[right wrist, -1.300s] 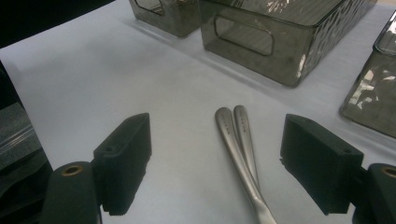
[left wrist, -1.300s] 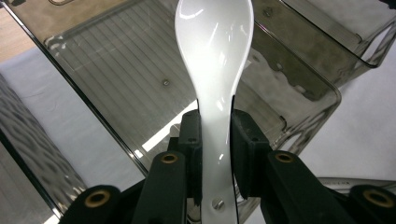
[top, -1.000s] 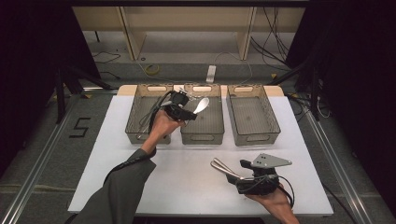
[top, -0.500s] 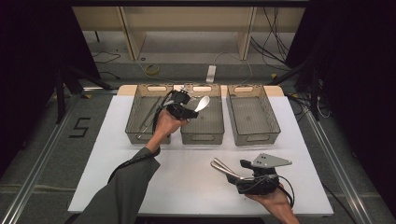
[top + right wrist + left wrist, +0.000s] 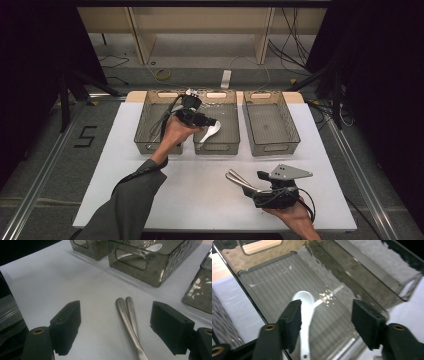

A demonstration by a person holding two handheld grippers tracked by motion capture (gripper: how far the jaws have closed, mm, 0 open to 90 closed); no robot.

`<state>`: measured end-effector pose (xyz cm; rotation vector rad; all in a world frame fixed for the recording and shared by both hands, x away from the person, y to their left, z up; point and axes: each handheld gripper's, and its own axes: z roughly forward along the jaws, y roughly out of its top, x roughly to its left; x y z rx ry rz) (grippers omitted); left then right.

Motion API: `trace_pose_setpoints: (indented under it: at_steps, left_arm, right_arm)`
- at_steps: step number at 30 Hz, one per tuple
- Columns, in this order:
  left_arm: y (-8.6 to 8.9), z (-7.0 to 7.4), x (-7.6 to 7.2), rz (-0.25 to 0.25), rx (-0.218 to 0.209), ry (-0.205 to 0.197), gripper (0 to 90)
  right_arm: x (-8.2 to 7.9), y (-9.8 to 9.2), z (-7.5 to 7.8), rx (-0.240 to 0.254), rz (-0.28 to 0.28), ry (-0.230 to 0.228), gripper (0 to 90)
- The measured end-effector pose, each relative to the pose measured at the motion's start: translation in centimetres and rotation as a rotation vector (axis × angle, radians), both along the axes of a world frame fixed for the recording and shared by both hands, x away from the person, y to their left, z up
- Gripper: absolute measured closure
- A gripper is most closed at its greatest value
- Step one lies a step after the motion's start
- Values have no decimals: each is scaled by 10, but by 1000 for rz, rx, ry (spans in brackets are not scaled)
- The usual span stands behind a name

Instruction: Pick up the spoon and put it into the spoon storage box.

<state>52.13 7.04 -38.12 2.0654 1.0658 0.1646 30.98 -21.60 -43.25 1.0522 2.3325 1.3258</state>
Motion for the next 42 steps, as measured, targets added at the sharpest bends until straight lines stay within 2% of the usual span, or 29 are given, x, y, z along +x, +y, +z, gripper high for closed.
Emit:
trace_pose_setpoints:
  at_steps: [6,7,8,9,10,11,13,14,18,21,27,32,36,38,40,42]
  left_arm:
    - [17,6,-23,-25,-42,-25,279]
    - [17,6,-23,-25,-42,-25,268]
    - [26,4,-33,-28,-44,-25,261]
    - [26,4,-33,-28,-44,-25,253]
    - [35,2,-44,-38,-31,-28,242]
    - [40,1,-49,-29,-36,-37,242]
    - [51,-1,-58,-20,-76,-35,242]
    - [51,-1,-58,-20,-76,-35,241]
    - [66,-10,-75,-24,-63,-43,220]
    - [69,-14,-79,-23,-58,-43,210]
    - [80,-17,-95,-32,-76,-86,197]
    - [92,-25,-106,-27,-76,-120,195]
    - [103,-26,-115,-15,-109,-122,187]
    - [108,-24,-120,-10,-130,-137,186]
    - [109,-25,-124,-6,-126,-158,186]
    - [111,-27,-127,-5,-128,-162,186]
  right_arm:
    - [2,-2,1,-2,-5,10,253]
    - [2,-2,1,-8,-3,11,253]
    - [2,-2,2,-10,-4,12,253]
    - [2,-2,2,-10,-4,12,253]
    - [2,-3,3,-16,-6,7,254]
    - [2,-3,3,-17,-7,6,254]
    - [3,-4,3,-24,-8,9,255]
    - [4,-4,3,-24,-11,13,254]
    - [5,-2,5,-36,-10,13,257]
    - [5,-2,5,-38,-8,16,257]
    - [8,-3,5,-61,-9,26,258]
    - [10,-1,4,-101,-4,40,260]
    - [12,1,4,-137,9,52,264]
    - [15,2,3,-148,13,62,268]
    - [17,3,3,-163,15,72,273]
    - [19,3,3,-176,17,74,274]
